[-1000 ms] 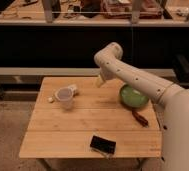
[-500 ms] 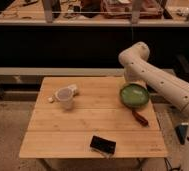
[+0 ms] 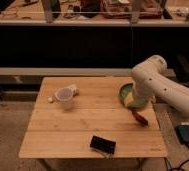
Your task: Move the arm in a circular motion
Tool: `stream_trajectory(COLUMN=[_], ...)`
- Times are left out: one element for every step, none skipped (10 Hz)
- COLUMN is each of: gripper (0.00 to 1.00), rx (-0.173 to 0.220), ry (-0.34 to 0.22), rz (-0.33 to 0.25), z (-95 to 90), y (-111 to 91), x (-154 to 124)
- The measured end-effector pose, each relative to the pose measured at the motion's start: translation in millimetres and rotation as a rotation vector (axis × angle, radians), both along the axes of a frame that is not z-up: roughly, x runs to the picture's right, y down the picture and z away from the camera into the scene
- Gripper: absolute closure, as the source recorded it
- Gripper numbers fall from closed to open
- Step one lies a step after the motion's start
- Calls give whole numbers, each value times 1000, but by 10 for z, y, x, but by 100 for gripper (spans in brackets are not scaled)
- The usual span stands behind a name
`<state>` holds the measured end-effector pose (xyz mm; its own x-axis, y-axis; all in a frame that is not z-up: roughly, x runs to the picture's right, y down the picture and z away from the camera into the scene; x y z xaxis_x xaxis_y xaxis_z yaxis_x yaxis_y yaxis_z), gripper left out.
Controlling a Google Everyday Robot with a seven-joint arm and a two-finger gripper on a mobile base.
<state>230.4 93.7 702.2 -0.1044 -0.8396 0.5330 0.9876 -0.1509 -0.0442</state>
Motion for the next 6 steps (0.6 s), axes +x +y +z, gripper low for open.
stream_trajectory(gripper=[20, 20, 20, 20, 20, 20], rx=[-14, -33, -43, -45, -43, -33], ry=[-17, -53, -89, -131, -216, -300], rz=[-18, -42, -60, -77, -99, -122], z=[-147, -303, -412, -454, -449, -367], y=[151, 308, 410, 439, 417, 338], x=[-108, -306, -501, -708, -1109, -1502])
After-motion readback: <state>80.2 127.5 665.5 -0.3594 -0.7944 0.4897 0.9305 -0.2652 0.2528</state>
